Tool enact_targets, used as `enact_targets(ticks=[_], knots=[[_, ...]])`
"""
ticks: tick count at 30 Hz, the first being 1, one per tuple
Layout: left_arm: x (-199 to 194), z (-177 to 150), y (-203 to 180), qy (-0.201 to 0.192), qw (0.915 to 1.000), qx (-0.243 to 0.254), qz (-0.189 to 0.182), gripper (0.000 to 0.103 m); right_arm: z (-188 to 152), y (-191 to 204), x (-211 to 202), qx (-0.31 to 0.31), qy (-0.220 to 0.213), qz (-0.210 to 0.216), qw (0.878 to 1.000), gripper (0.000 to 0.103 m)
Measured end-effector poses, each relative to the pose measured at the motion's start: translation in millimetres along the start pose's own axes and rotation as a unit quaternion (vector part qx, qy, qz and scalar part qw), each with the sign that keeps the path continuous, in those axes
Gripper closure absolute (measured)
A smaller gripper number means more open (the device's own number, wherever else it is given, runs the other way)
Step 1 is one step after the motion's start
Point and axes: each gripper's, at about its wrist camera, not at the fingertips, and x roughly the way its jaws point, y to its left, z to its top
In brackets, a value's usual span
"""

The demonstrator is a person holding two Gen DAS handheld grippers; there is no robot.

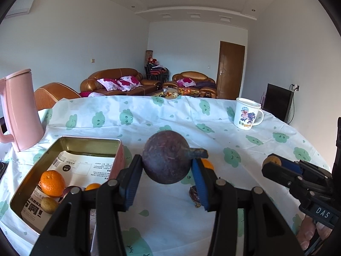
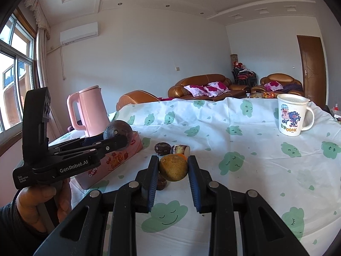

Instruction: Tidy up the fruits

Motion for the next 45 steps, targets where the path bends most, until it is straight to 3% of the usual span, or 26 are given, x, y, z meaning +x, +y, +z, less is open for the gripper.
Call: enact_targets(ticks=[34,39,45], knots=[[-35,-8,-18,-0.067,0.9965,0.032,0.039,0.054,-3,5,-22,-0.016,-0.069,-0.007,0.997,0.074],[-38,-10,-22,-0.059,0.9969,0.041,0.033,0.054,-1,7,-19,-0.015,-0.057,-0.017,0.998,0.074],[-42,-8,3,-0.038,0.9981,0.015,0.046,0.054,16,25,-13,-0.02,-0.05,0.014,0.998,0.074]])
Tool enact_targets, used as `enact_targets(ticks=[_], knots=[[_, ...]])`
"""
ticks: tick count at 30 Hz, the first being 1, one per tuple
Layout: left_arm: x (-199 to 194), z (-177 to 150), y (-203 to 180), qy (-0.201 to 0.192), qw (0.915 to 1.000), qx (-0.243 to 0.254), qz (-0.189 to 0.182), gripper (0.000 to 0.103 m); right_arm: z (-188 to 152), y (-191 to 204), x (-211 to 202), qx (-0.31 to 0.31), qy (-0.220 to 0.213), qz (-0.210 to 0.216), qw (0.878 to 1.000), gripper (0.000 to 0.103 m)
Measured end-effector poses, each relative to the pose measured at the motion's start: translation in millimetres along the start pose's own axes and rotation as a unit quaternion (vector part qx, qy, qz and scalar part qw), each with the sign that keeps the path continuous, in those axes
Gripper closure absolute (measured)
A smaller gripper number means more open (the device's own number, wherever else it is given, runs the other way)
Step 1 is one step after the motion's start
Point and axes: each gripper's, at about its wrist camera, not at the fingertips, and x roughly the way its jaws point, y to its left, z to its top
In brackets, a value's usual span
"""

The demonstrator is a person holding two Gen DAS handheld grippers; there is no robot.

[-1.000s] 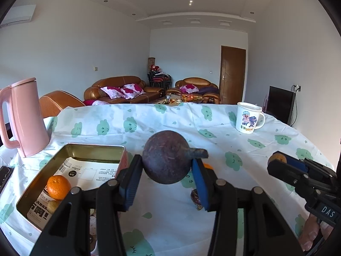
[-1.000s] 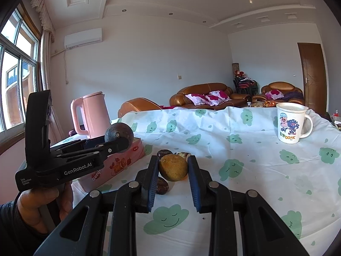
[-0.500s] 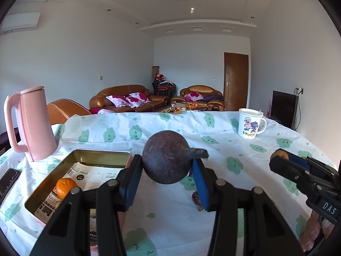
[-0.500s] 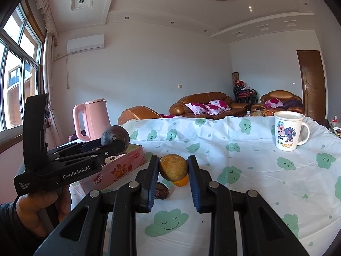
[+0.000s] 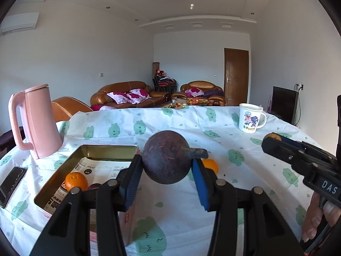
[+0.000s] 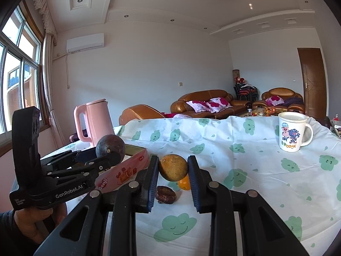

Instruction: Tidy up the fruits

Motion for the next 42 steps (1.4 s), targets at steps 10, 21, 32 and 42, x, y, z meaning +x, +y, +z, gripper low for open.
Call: enact_targets(ticks=[10,21,32,42], knots=[[-4,0,74,0.023,0.9964,-0.052,0.063,0.054,22,50,39,-0.03,0.034,0.056,0.997,0.074],[-1,-9,137,0.057,0.9881,-0.092,0.109,0.054,22,102,88,-0.068,0.076,0.098,0.99,0.074],[9,-19,154,0.091,0.9856,-0.094,0.107,0.054,2,139,131,-0.098,0.131,0.119,0.979,0.074],[16,-25,152,0.114,0.9846,-0.077,0.108,0.054,-14,151,154,-0.116,0.197,0.122,0.966,0.073]])
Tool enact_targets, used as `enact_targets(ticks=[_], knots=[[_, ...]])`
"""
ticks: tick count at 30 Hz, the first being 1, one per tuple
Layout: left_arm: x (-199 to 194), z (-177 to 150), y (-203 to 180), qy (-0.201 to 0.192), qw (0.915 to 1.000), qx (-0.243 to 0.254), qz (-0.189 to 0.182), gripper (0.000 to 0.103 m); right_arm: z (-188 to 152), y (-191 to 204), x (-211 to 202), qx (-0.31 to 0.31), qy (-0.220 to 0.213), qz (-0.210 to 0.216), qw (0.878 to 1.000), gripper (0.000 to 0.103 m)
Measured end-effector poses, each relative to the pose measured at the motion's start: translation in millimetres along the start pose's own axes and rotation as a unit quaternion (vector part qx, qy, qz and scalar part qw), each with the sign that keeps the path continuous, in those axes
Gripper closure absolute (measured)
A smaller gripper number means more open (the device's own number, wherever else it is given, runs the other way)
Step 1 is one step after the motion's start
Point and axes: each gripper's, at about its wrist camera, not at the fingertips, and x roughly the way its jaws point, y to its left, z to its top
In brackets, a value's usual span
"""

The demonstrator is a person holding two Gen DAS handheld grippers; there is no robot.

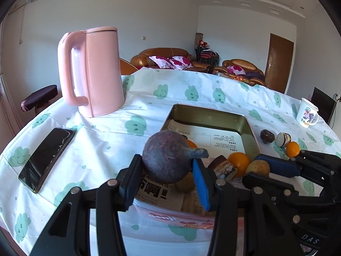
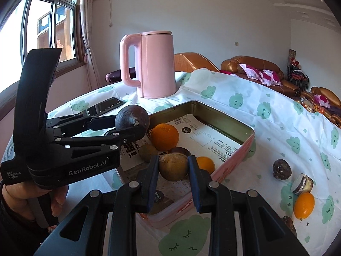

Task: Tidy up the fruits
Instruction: 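Open the left gripper over the tin while the right gripper releases the brown fruit inside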

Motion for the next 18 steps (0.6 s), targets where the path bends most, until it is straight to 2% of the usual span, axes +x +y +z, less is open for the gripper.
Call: enact_targets(ticks=[2,8,9,13,15,18], knots=[[0,0,-1,0.0,1.0,0.003,0.001,0.054,-1,2,7,-0.004,0.02,0.002,1.0,0.073],[-1,-3,-5,-0.002,0.9998,0.015,0.014,0.052,-1,6,10,-0.012,0.027,0.006,1.0,0.073],[-2,-3,-6,-0.002,0.9998,0.014,0.013,0.048,-1,6,10,-0.011,0.027,0.011,1.0,0.072],[-11,-1,-7,-0.018,0.9996,0.014,0.015,0.032,-1,7,3,-0.009,0.01,0.007,1.0,0.046],[-17,1,-8,-0.026,0.9994,0.014,0.017,0.023,-3,5,-3,-0.003,0.0,0.007,1.0,0.044],[-24,3,-7,-0.035,0.9993,0.003,0.014,0.023,-8,-1,-17,0.003,-0.014,-0.001,1.0,0.044]])
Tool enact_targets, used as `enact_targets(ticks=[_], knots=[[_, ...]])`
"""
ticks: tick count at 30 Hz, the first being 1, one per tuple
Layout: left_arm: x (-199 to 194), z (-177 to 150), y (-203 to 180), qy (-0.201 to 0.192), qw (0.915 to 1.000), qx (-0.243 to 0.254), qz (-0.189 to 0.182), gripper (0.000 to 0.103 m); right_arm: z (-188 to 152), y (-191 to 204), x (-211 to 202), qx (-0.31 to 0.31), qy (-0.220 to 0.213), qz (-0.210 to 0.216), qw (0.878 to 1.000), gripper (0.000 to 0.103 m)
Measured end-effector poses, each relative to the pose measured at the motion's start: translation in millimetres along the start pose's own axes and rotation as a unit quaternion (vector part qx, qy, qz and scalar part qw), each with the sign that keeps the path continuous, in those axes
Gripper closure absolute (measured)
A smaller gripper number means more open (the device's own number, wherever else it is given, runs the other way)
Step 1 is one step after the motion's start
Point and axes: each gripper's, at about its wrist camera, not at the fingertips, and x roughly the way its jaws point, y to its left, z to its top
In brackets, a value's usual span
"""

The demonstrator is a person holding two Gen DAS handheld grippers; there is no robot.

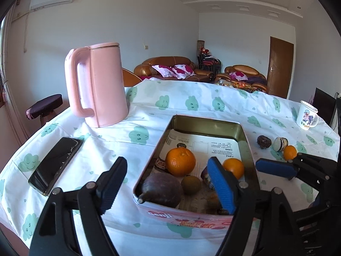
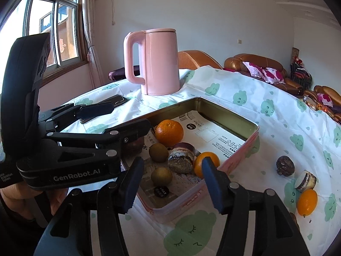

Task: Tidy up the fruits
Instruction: 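Open the left gripper over the tin while the right gripper releases the brown fruit inside, then grasp a brown fruit with the left gripper while the right gripper grasps an orange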

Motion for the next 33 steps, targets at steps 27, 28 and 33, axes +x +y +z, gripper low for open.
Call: enact_targets(ticks=[27,28,33], knots=[[27,-8,-195,0.082,0.973,0.112,-0.185,0.013,-72,-179,-119,0.218,-0.033,-0.221,0.95,0.039],[28,-10,-200,0.089,0.9705,0.117,-0.191,0.014,-72,-181,-119,0.221,-0.033,-0.219,0.95,0.039],[45,-16,-220,0.138,0.9576,0.137,-0.213,0.037,-73,-183,-118,0.227,-0.032,-0.217,0.949,0.038]])
